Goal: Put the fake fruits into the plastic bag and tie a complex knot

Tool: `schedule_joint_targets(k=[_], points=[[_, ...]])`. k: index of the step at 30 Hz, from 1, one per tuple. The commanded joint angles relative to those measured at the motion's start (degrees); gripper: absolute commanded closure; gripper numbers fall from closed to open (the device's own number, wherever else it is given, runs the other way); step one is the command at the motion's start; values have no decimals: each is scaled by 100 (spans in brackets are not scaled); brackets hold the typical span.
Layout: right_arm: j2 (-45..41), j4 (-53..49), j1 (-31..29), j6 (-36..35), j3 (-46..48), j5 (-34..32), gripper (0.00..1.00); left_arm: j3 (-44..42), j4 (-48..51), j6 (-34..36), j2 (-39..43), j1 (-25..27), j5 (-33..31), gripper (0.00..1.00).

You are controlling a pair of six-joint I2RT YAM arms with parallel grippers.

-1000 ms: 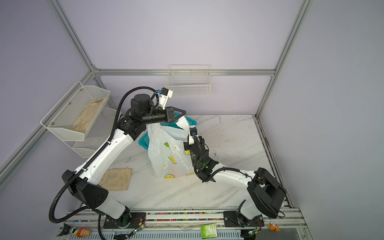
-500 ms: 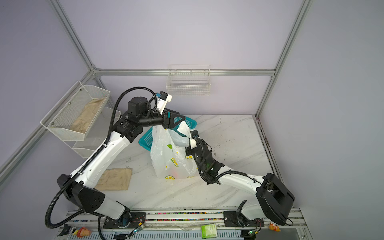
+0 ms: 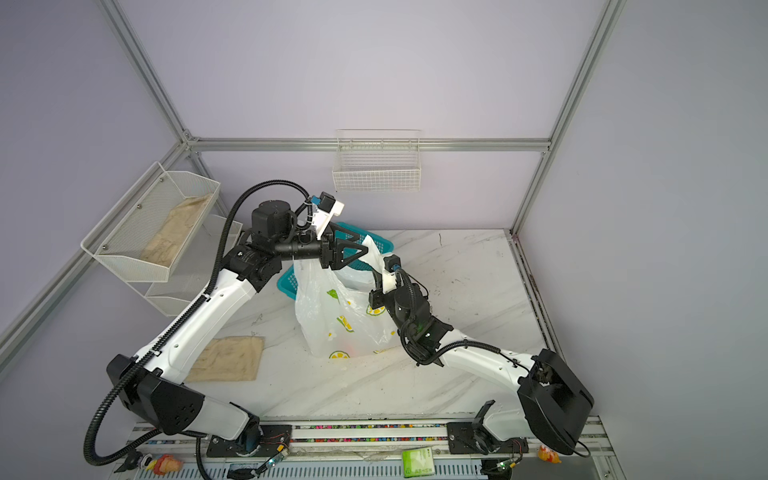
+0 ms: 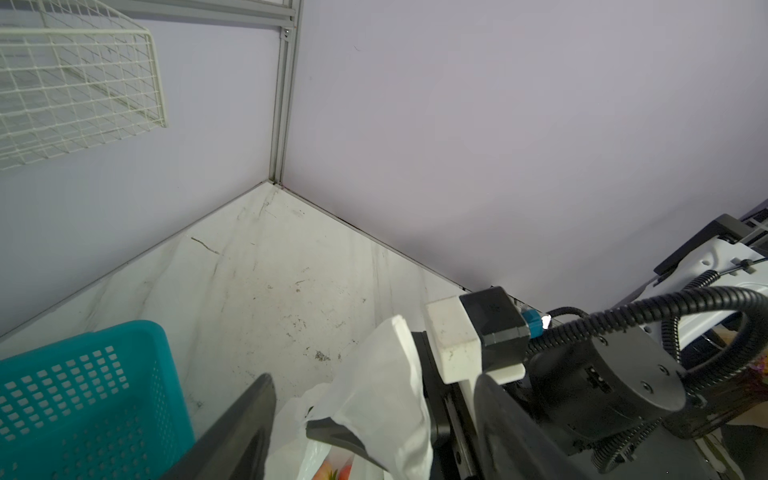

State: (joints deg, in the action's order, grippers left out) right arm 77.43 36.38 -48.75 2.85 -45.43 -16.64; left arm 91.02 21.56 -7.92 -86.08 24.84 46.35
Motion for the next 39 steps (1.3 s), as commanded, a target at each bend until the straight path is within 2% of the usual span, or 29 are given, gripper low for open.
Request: schedule_joint_targets(k=[1,3,5,7,8,10,11,13,16,20,27,30,32,35,39], points=[[-107,-9,30,79,-190,113,100,-107,-324,67,-90,80,233,42],[-83,-12,30,29,-197,138,100,-72,-404,-18,-161,132,266,53],[-70,-44,32,-53,-211,148,100,0,-407,-113,-226,161,214,68],[-111,-118,45,-234,-201,113,100,63,-378,-234,-255,170,137,88],[-150,-192,54,-328,-203,34,98,82,-360,-311,-259,171,43,92],[-260,-322,62,-591,-145,-273,77,91,-364,-707,-245,177,-153,100],[-308,-356,64,-674,-127,-381,69,99,-363,-889,-242,188,-203,100],[-355,-495,66,-794,-161,-484,59,78,-363,-1241,-219,227,-253,100],[-317,-562,52,-754,-334,-373,33,-85,-453,-1481,-137,290,-310,100],[-225,-263,32,-581,-418,-354,22,-290,-635,-1666,-36,355,-337,100],[97,345,32,-287,-662,-1106,19,-326,-762,-1939,34,364,-301,100],[546,490,27,-212,-823,-1394,21,-315,-883,-2137,61,368,-231,100],[748,481,26,-146,-853,-1769,26,-305,-972,-2287,74,363,-174,100],[883,531,29,-56,-625,-2127,39,-262,-1074,-2484,117,359,-116,100],[851,606,32,-23,-142,-1993,54,-158,-1074,-2636,144,296,-218,100]])
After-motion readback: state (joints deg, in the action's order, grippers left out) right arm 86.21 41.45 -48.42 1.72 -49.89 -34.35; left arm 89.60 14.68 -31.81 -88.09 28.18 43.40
